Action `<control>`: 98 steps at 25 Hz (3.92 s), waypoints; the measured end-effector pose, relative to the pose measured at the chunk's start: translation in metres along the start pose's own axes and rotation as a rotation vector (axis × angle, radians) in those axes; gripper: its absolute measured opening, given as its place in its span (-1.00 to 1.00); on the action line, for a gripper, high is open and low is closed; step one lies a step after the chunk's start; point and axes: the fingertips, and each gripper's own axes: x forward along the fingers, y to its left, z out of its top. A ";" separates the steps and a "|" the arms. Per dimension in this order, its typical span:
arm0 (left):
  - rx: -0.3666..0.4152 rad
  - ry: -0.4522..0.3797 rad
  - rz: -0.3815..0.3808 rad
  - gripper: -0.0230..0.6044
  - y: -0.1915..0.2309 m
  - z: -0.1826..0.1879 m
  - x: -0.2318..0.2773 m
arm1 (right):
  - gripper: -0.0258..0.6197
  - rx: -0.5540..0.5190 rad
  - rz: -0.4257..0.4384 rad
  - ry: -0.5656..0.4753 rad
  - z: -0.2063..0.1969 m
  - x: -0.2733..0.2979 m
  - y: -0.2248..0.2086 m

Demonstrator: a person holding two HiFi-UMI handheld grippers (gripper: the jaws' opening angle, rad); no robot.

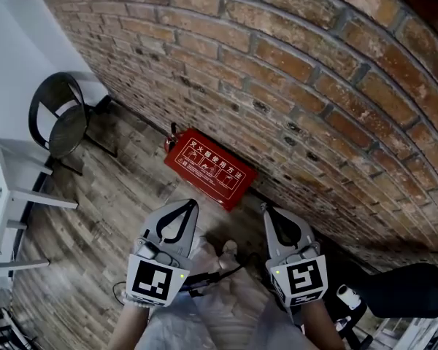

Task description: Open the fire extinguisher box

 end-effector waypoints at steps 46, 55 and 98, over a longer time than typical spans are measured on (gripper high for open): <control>-0.067 0.317 -0.139 -0.94 0.013 -0.324 0.115 | -0.35 0.471 0.130 0.376 -0.289 0.202 0.005; -0.100 0.362 -0.137 -0.94 0.005 -0.392 0.130 | -0.12 0.536 0.173 0.398 -0.334 0.227 0.018; -0.222 0.407 -0.150 -0.93 -0.025 -0.492 0.171 | 0.05 0.619 0.369 0.224 -0.322 0.220 0.036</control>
